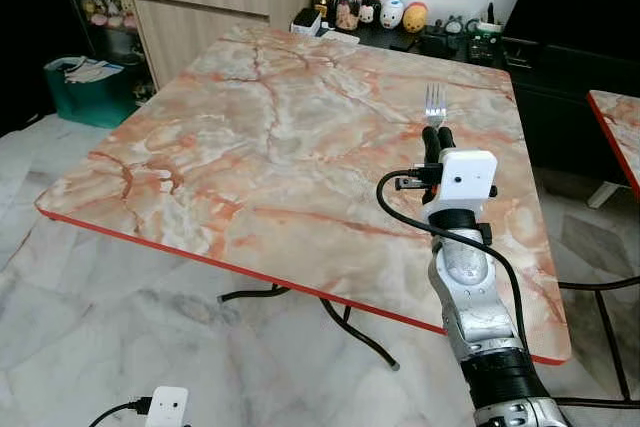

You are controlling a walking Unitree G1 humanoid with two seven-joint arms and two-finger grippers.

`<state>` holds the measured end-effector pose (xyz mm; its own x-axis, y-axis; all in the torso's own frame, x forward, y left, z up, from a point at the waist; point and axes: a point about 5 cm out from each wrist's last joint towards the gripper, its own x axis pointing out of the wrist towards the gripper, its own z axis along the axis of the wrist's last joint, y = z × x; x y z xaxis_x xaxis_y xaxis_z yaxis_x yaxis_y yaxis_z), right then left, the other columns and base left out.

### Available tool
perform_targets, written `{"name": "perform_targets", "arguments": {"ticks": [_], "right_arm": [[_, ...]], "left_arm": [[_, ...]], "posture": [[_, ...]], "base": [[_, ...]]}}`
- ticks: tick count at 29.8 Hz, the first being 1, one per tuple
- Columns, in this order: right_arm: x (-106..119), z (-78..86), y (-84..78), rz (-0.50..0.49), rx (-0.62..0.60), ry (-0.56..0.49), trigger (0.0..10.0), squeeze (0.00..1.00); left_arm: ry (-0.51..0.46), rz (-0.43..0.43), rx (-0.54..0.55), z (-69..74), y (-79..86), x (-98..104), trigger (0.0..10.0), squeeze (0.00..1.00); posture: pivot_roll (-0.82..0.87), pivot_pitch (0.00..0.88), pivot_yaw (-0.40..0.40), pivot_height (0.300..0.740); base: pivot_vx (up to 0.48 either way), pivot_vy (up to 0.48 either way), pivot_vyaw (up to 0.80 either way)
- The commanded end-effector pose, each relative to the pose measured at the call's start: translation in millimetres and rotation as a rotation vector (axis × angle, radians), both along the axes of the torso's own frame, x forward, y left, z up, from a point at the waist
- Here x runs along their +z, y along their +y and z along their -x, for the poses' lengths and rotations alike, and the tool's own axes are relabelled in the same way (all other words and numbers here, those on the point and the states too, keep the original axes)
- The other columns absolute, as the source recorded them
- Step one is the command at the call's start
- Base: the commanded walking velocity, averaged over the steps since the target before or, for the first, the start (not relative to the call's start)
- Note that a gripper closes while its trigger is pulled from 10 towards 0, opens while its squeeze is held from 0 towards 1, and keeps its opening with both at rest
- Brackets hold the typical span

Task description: Setting the table

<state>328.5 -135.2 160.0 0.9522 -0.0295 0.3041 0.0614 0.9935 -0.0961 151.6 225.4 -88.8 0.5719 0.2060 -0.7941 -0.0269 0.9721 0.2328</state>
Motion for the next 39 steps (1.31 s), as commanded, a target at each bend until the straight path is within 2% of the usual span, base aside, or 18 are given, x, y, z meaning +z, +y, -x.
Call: {"name": "perform_targets", "arguments": {"ticks": [1,7,26,39], "right_arm": [[0.7,-1.2,-5.6,-0.018,-0.02,0.005,10.0,0.0],[2.8,-1.8,-4.9,0.011,-0.017,-0.008,10.0,0.0],[4.8,-3.2,-0.6,0.016,0.004,-0.016,10.0,0.0],[14.2,-5.9,-1.4,0.014,0.005,-0.048,10.0,0.0]], "left_arm": [[0.032,-0.01,-0.013,4.6,-1.3,-2.6,10.0,0.0],[0.035,-0.009,-0.01,5.2,-1.0,-2.9,10.0,0.0],[0.049,-0.008,-0.01,8.5,0.2,-4.0,10.0,0.0],[0.058,-0.008,-0.003,10.9,1.5,-4.7,10.0,0.0]], "posture": [[0.03,0.0,-0.073,0.74],[0.03,0.0,-0.073,0.74],[0.03,0.0,-0.07,0.74],[0.03,0.0,-0.072,0.74]], "base": [[0.0,-0.311,-0.77],[0.0,-0.312,-0.26],[0.0,-0.312,0.0],[0.0,-0.313,0.0]]}}
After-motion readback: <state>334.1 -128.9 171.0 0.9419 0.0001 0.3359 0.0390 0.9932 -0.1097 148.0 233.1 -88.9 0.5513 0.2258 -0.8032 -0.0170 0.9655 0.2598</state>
